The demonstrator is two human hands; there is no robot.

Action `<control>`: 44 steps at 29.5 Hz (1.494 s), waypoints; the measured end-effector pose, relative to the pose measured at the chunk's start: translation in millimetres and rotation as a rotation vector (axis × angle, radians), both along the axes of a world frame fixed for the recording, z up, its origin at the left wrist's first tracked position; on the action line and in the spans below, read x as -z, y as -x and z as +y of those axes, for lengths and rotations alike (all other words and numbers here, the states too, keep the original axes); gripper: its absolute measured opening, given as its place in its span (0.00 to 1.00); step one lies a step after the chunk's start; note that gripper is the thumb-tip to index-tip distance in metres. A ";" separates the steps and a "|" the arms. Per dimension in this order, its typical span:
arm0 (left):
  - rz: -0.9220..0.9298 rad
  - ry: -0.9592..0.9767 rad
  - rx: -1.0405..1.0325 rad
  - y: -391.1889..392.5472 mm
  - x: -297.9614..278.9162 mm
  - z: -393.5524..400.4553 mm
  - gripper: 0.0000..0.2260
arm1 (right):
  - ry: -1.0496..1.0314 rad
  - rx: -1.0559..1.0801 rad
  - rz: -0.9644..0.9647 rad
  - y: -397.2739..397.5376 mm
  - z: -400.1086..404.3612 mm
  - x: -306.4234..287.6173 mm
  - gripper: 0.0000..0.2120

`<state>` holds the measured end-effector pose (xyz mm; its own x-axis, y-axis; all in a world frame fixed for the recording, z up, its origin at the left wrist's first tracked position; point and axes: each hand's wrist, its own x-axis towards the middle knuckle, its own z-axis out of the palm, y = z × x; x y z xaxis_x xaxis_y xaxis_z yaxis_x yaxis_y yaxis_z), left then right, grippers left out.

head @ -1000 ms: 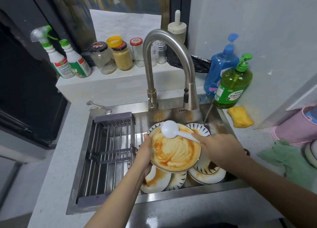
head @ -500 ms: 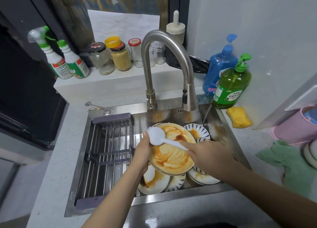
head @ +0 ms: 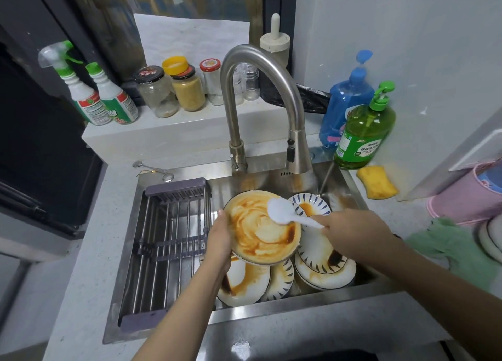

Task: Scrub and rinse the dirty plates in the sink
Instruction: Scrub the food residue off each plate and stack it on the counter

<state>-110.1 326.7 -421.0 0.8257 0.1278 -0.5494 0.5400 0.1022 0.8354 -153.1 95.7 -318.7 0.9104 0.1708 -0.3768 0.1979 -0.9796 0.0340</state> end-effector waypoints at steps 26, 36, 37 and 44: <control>0.080 0.187 0.127 0.4 -0.3 -5.6 0.28 | -0.284 0.122 -0.042 -2.6 0.5 6.9 0.18; 0.182 0.338 0.213 15.4 13.6 21.8 0.30 | -1.353 0.851 0.413 10.4 2.7 80.4 0.22; 0.188 0.323 0.229 16.0 12.5 18.1 0.29 | -1.455 0.930 0.476 8.1 6.4 85.1 0.23; -0.185 -0.440 1.031 32.9 -1.1 30.2 0.35 | -1.592 1.334 0.346 -9.5 33.6 95.5 0.09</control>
<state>-143.0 356.9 -420.0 0.7126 -0.5079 -0.4840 0.0613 -0.6421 0.7642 -143.6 129.3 -414.2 0.6662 -0.1010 -0.7389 -0.6674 0.3613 -0.6511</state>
